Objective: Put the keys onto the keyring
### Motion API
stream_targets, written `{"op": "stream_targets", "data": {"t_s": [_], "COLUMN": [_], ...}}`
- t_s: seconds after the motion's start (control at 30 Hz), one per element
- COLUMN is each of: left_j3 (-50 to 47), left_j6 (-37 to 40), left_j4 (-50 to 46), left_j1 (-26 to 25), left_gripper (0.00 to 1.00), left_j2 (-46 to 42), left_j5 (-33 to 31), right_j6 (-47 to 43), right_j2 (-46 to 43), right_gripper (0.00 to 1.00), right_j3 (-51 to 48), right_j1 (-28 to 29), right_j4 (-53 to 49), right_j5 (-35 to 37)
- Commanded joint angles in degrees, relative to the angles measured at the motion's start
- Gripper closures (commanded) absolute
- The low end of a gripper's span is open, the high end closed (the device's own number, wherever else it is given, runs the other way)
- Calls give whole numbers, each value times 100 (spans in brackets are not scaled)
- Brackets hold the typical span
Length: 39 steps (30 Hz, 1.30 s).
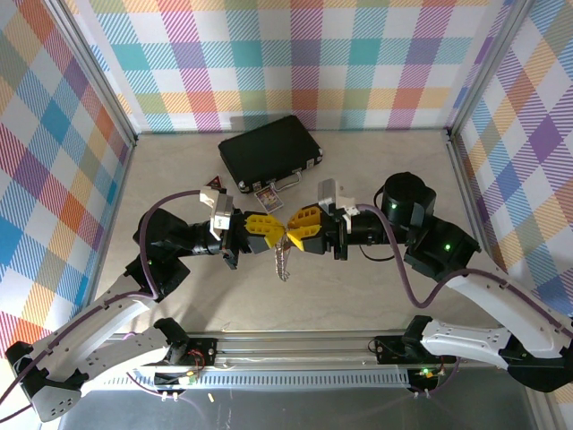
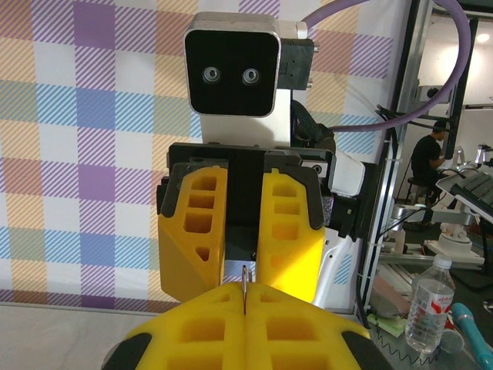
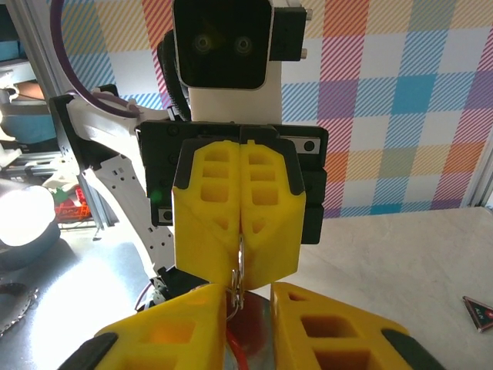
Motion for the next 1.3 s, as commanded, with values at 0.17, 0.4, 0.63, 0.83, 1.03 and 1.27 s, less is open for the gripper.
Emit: {"op": "stream_targets", "data": {"t_s": [0.17,0.4,0.63,0.83,1.03,1.27], "left_j3": [30,88,378,1043,1596,1809], "left_j6": [86,261,1115,2406,3045,3084], "left_j4": [69,-257,-1742,-3762,-4769,-4673], "left_j1": [7,5,2,6,9,2], "left_gripper": [100,100,97,77,75,78], "left_j2": [-83,-136,-247,-283,-27,172], "left_j5": [31,20,-102,-629,-692,-746], "right_j6": [21,-40,-463,-1455,-2132,-2470], "right_j2": [54,67,192,705,1276,1625], "right_gripper": [92,100,100,100,100,100], "right_j3": [-8,25,425,1553,2571,3056], "right_j1": [6,9,9,15,11,10], "right_j4": [156,20,-757,-2720,-4066,-4659], "right_j5": [-74,-14,162,106,287,593]}}
